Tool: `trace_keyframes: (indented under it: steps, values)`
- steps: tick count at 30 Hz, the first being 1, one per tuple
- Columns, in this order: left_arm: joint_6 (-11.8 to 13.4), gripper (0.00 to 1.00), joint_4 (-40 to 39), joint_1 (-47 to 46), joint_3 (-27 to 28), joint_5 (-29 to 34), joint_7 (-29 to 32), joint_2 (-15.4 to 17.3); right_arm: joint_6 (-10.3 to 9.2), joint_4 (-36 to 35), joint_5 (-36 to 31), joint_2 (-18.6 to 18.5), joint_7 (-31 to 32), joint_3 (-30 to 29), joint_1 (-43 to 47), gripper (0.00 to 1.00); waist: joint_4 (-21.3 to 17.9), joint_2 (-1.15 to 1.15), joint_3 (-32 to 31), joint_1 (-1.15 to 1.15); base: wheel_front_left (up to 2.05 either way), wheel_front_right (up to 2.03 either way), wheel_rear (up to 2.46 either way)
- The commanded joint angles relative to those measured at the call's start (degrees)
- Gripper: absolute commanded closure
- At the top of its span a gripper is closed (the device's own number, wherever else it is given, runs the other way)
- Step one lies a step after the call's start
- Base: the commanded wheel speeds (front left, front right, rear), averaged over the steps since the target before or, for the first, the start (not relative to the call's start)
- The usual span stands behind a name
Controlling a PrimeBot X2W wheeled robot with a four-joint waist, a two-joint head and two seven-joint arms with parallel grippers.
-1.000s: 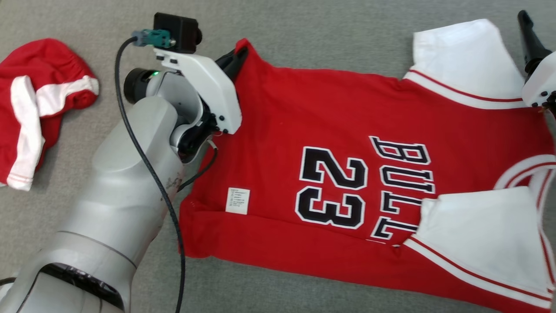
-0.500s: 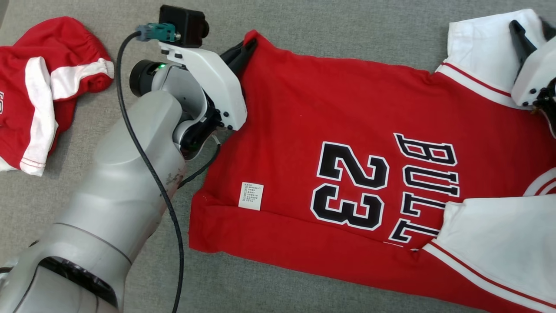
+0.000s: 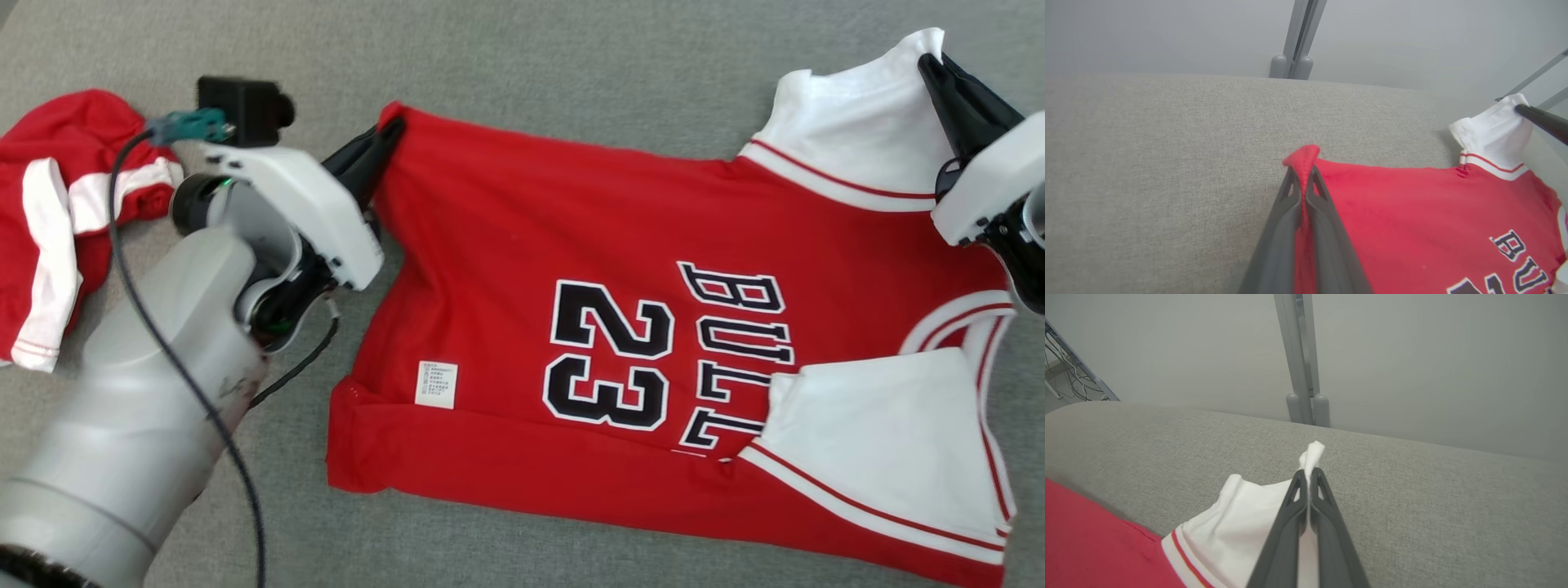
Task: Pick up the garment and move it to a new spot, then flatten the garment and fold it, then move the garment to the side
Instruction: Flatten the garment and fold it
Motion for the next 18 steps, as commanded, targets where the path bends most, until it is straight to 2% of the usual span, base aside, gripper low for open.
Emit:
trace_keyframes:
  steps: [1,6,9,18]
  values:
    - [-0.1,1.00,-1.1,1.4,0.3,-0.7,-0.8,1.9,-0.02,-2.4,1.9,-1.5,-2.3,0.4,1.8,1.00,-1.5,0.00,-1.9,0.00,0.00,0.00,0.00]
    - [-0.1,1.00,-4.8,5.2,0.6,-2.0,-1.6,6.7,-0.02,-9.1,7.2,-3.4,-5.6,0.7,7.0,1.00,-3.9,0.00,-3.7,0.00,0.00,0.00,0.00]
    - [0.0,1.00,-7.3,7.4,0.7,-2.8,-1.4,8.4,-0.02,-12.7,8.3,-4.9,-7.2,0.8,10.4,1.00,-4.6,0.00,-4.7,0.00,0.00,0.00,0.00]
    - [2.4,1.00,-14.0,13.0,1.1,-3.6,-1.5,12.7,-0.02,-23.4,8.9,-8.0,-9.4,-1.9,20.4,1.00,-7.3,0.00,-5.7,0.00,0.00,0.00,0.00]
